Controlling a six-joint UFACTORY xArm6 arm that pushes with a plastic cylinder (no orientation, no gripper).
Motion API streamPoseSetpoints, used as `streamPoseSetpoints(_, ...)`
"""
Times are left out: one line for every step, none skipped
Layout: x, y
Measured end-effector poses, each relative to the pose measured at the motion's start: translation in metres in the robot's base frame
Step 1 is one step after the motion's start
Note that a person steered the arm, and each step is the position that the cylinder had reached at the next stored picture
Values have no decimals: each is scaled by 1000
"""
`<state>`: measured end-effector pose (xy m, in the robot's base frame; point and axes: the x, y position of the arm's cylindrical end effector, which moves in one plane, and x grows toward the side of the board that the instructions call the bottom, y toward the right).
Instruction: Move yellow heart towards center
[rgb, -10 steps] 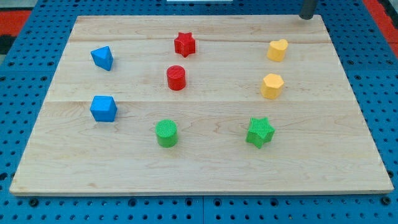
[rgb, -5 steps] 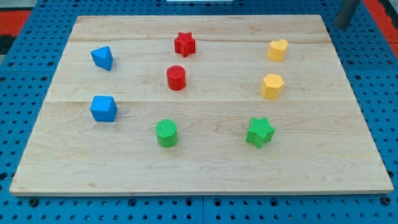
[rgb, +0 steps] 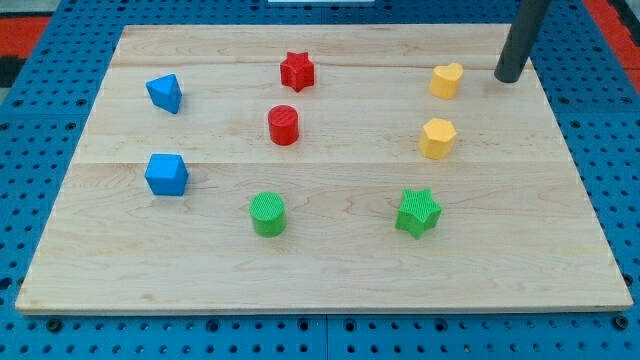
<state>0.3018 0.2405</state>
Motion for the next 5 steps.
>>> streamPoseSetpoints(0, -5)
streamPoseSetpoints(0, -21)
streamPoseSetpoints(-4, -42)
streamPoseSetpoints(-3, -68)
streamPoseSetpoints(2, -91)
